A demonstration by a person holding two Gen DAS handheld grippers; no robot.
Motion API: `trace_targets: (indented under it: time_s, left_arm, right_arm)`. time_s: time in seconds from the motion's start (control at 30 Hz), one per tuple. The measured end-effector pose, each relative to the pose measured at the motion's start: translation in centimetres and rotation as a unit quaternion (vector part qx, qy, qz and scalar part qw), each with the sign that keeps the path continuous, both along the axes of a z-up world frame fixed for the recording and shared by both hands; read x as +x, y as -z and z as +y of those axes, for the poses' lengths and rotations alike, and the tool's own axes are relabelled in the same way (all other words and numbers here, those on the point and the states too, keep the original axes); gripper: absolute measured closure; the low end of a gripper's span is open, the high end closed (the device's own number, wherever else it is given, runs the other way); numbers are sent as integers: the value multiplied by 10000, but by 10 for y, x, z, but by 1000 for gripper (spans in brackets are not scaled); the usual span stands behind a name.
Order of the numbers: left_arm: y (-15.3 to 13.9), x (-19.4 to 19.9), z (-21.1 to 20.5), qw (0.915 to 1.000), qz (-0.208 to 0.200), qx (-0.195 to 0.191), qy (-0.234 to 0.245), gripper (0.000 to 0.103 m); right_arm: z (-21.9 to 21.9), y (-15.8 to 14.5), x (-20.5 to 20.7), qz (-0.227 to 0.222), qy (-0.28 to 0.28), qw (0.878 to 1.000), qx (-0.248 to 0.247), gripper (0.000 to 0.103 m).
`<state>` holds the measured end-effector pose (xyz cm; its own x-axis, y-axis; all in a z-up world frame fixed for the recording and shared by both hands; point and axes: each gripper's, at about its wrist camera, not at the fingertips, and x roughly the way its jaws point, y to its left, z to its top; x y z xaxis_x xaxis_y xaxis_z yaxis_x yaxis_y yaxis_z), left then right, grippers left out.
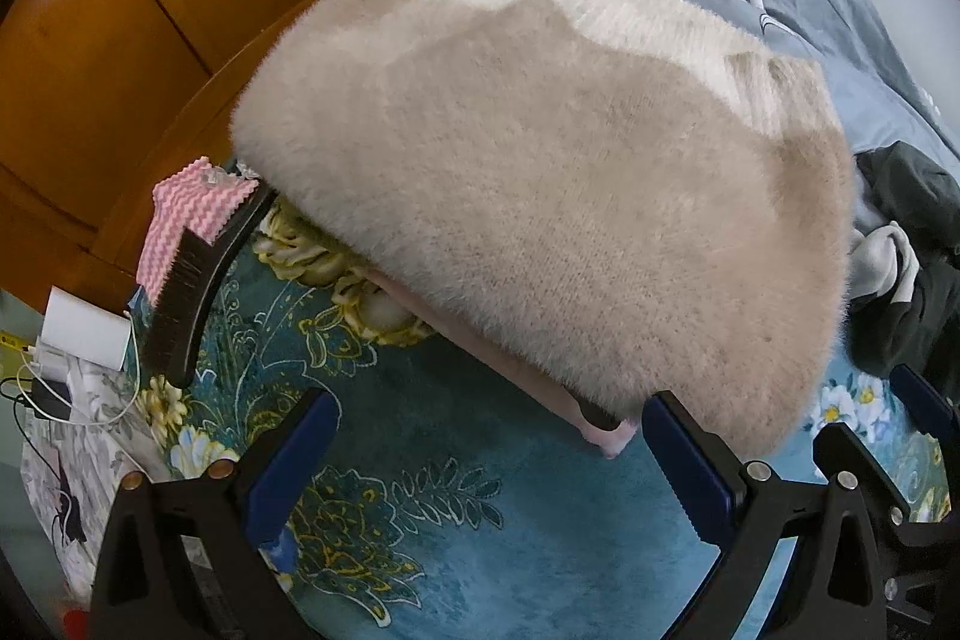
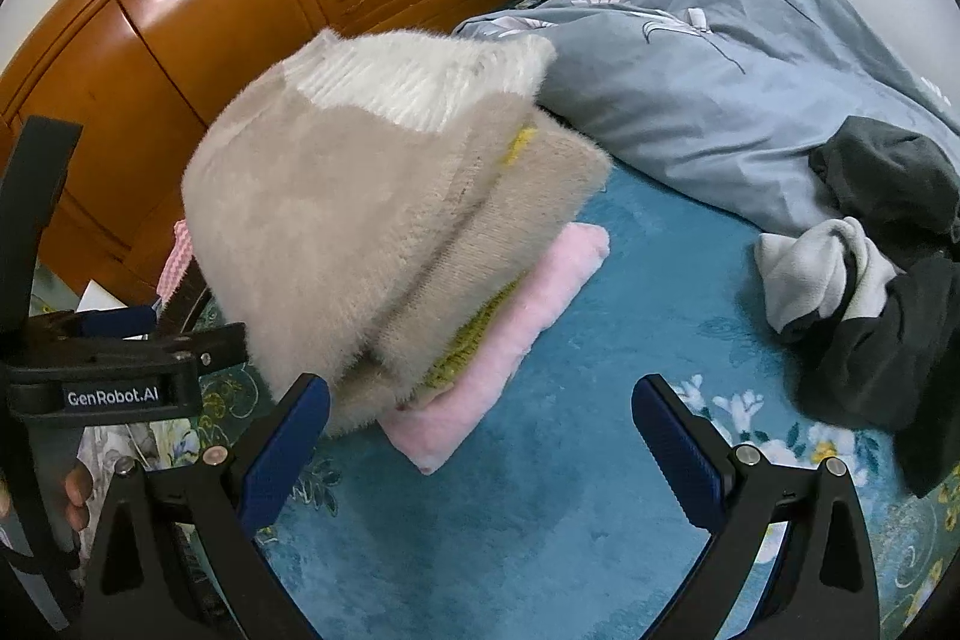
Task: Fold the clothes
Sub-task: 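Open both grippers and release the sweater on the stack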
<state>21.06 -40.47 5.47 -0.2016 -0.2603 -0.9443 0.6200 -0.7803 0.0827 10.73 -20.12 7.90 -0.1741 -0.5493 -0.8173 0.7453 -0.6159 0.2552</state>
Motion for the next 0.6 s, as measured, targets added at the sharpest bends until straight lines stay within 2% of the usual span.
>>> trace_targets:
  time_s: [0.6]
  left_arm:
    - [6, -2, -2, 9999, -48, 104, 59, 0]
  right_arm:
    - [-11, 2, -2, -6, -115, 9999, 25, 2]
